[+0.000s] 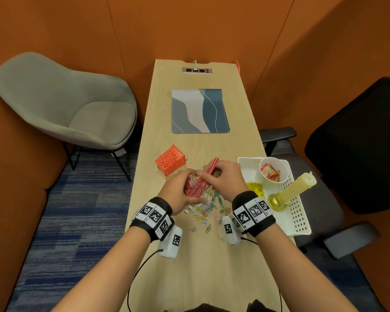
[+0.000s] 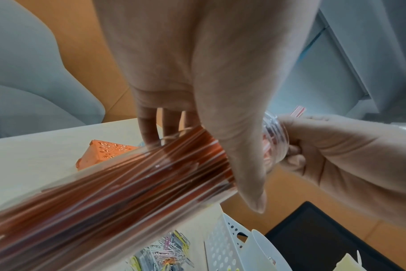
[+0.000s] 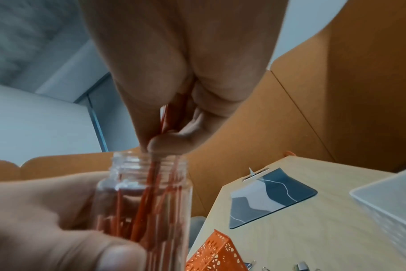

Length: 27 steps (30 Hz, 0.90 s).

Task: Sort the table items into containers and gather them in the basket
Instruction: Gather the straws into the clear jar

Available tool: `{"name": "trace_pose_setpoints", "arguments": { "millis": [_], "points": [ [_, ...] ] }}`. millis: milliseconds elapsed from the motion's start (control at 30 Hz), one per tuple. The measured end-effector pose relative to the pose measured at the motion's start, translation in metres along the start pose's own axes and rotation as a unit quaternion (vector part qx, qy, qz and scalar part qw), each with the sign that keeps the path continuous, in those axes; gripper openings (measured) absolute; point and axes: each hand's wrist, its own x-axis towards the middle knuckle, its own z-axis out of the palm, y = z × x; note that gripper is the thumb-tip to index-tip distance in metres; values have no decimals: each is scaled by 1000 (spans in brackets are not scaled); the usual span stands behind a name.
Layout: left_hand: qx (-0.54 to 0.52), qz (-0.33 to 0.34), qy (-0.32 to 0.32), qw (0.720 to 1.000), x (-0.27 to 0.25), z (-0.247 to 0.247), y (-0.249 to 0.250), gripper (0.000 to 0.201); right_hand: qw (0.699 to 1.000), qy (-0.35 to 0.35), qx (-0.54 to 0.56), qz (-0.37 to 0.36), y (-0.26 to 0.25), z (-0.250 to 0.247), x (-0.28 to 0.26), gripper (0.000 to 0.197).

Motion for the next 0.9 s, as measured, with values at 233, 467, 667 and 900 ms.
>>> {"name": "trace_pose_setpoints", "arguments": {
  "millis": [233, 467, 667, 900],
  "points": [
    [18, 2, 6, 1000, -1, 0, -5, 84, 992, 72, 100, -7, -6, -17, 0, 14],
    [11, 25, 17, 999, 2, -2, 2, 79, 993, 27, -50, -99, 1, 10, -13, 9],
    [8, 33, 27, 999, -2, -6, 1, 85, 996, 70, 7, -48, 0, 6, -3, 7],
    [31, 59, 41, 997, 1, -10, -5, 88, 993, -61, -98, -25, 4, 17, 7, 13]
  ]
}}
